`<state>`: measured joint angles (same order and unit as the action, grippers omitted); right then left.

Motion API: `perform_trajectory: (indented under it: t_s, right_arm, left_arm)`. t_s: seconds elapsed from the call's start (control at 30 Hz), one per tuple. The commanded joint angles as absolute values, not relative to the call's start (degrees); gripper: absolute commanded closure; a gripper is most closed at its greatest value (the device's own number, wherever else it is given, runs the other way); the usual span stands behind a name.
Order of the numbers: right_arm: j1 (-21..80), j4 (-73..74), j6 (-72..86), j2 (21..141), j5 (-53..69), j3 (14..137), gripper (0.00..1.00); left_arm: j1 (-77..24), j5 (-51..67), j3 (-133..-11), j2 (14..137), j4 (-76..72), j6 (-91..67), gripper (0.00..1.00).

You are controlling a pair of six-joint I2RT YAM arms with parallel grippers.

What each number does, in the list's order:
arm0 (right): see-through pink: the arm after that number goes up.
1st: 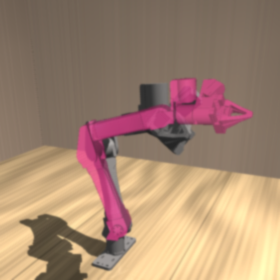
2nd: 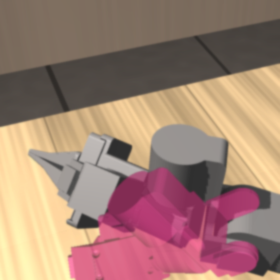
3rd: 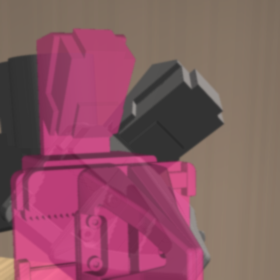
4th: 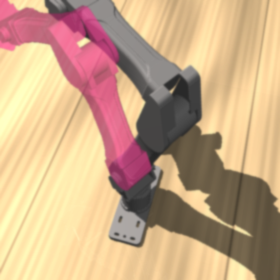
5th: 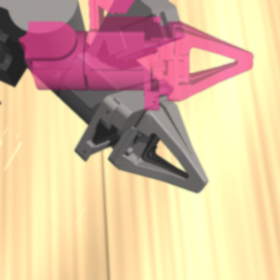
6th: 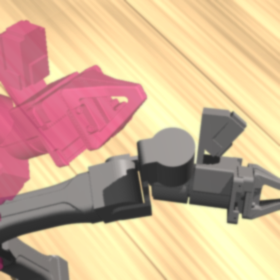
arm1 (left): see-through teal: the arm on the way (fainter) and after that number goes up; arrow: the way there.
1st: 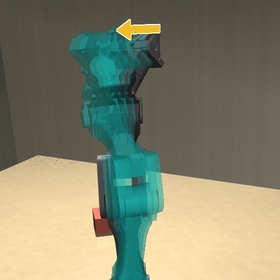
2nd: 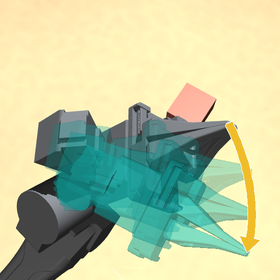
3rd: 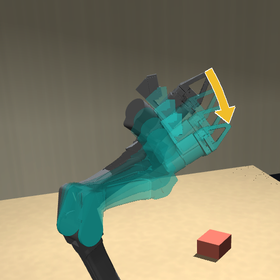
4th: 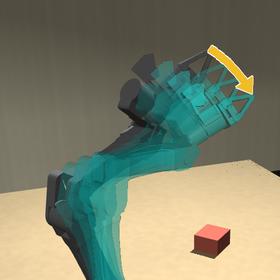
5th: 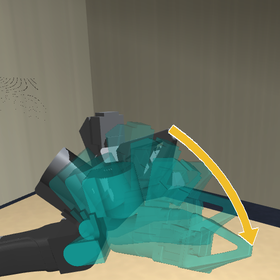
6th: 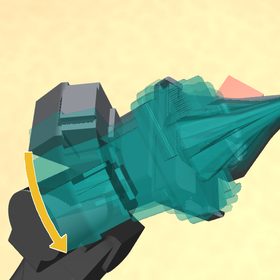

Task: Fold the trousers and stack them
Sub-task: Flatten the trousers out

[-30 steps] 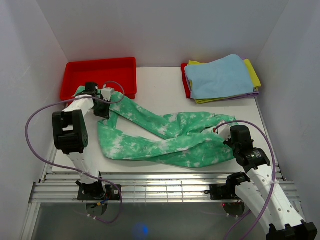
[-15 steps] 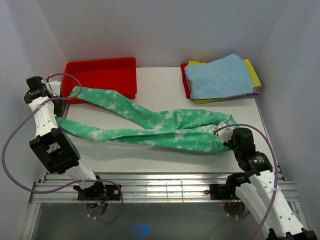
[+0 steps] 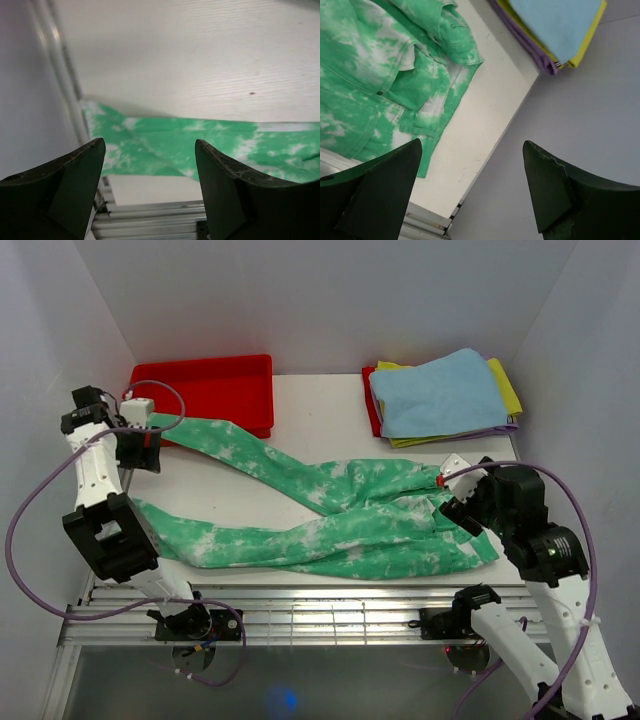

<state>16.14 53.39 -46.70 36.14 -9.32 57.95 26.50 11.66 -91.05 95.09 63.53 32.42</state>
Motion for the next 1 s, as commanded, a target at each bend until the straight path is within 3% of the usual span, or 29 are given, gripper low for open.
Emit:
perform_trajectory:
  t_s: [0.0, 0.23, 0.57, 0.97]
  right_arm:
    - [16.08, 52.83, -40.53, 44.44, -7.55, 56.79, 0.14]
    - [12.14, 48.08, -32.00, 61.42, -3.44, 56.51, 0.26]
    - [-3.68, 44.22, -31.02, 74.35, 9.40, 56.25, 0.30]
    - [-7.12, 35.43, -22.78, 86.12, 21.62, 60.56, 0.39]
  left_arm:
    - [19.35, 22.58, -86.95, 91.59, 66.71, 32.26, 0.17]
    - [8.88, 28.56, -79.46, 87.54, 61.88, 26.46, 0.18]
    - [1.41, 29.70, -68.56, 84.11, 55.38, 25.49, 0.19]
    - [-8.78, 30.32, -71.46, 87.01, 42.90, 23.29, 0.18]
